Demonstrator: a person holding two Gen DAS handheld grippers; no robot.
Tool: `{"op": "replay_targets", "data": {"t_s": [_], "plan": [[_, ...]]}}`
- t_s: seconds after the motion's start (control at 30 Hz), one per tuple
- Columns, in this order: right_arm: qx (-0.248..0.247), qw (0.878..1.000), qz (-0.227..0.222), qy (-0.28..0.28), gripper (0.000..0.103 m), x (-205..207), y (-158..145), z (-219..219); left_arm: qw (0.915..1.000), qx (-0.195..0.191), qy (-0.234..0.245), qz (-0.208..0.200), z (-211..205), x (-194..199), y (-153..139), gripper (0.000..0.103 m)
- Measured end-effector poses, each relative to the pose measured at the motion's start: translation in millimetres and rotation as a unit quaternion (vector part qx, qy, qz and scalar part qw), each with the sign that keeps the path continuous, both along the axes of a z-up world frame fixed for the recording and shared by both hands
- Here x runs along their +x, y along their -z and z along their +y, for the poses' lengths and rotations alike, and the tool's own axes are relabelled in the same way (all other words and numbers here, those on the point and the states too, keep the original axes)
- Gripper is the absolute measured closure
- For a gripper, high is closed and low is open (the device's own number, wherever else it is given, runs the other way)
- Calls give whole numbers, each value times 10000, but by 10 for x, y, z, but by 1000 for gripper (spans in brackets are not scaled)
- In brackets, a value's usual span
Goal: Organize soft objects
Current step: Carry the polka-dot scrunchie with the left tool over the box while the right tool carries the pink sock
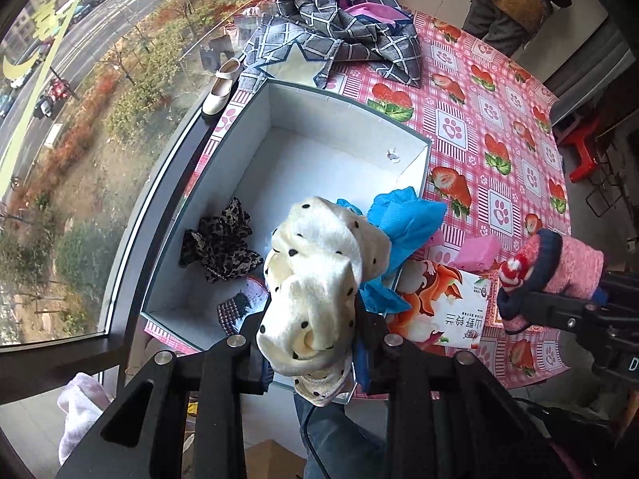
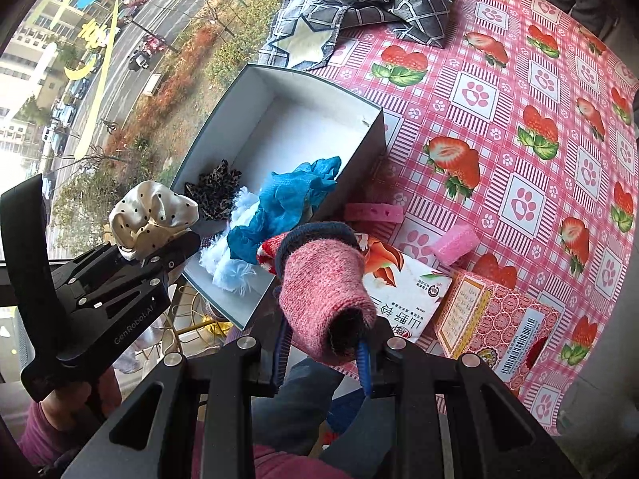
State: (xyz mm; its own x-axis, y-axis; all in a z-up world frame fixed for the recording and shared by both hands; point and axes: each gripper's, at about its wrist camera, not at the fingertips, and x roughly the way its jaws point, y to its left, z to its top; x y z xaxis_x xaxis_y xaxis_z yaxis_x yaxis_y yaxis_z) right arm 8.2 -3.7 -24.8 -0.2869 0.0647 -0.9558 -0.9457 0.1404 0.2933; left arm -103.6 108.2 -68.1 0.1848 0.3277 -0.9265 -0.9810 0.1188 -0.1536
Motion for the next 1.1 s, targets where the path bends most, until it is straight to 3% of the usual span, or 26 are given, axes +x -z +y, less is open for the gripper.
{"op": "replay_targets", "data": {"t_s": [1.1], "plan": [[-199, 9998, 42, 82, 74, -4, 140, 94, 9995, -165, -244, -71, 121, -154, 116, 70]]}}
